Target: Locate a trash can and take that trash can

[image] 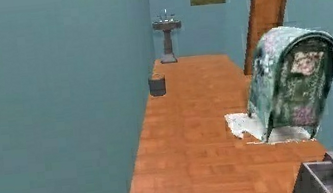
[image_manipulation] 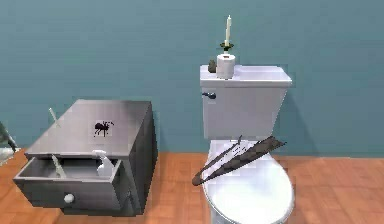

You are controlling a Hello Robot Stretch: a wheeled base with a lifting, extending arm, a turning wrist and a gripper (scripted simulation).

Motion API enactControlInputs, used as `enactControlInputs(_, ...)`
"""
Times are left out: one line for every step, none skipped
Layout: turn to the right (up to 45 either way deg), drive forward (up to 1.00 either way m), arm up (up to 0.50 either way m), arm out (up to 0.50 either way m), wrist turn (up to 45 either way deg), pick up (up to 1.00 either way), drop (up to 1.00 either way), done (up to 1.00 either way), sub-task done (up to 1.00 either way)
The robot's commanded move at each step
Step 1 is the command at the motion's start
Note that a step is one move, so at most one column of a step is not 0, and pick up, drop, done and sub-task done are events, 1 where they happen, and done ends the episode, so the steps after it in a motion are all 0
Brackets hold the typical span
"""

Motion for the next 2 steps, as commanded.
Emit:
enactControlInputs(9.0, 0.00, 0.00, 0.00, 0.0, 0.00, 0.00, 0.00, 0.00)
enactControlInputs(0.0, 1.00, 0.00, 0.00, 0.0, 0.00, 0.00, 0.00, 0.00)
